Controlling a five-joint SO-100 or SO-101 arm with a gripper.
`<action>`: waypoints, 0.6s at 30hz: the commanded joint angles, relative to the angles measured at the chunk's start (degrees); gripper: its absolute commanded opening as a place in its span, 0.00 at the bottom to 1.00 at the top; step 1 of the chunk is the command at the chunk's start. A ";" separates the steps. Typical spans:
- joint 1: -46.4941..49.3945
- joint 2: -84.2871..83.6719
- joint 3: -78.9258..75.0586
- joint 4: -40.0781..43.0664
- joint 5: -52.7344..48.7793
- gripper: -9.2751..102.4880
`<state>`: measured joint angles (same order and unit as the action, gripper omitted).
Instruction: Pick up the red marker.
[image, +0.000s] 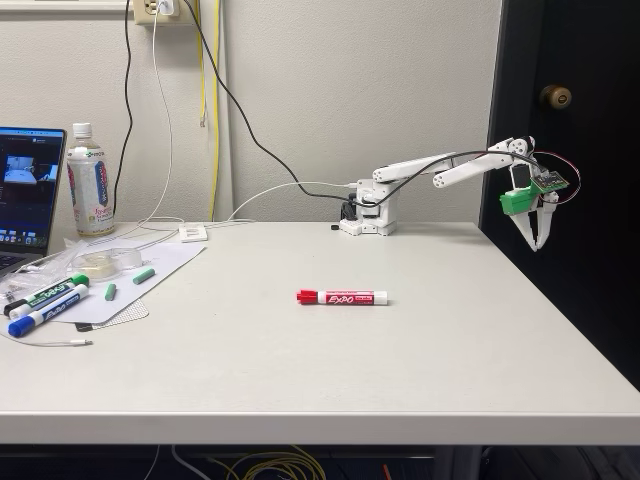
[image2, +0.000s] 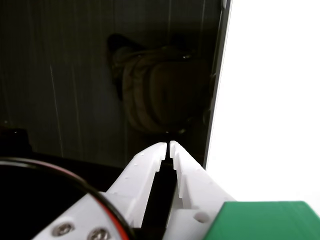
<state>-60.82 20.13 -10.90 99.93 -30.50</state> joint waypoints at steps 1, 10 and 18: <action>0.53 2.29 -2.37 0.26 0.35 0.08; 3.08 9.49 -2.37 0.00 1.32 0.08; 6.86 16.17 -2.37 -1.14 5.54 0.08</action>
<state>-54.76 30.59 -10.99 98.96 -25.58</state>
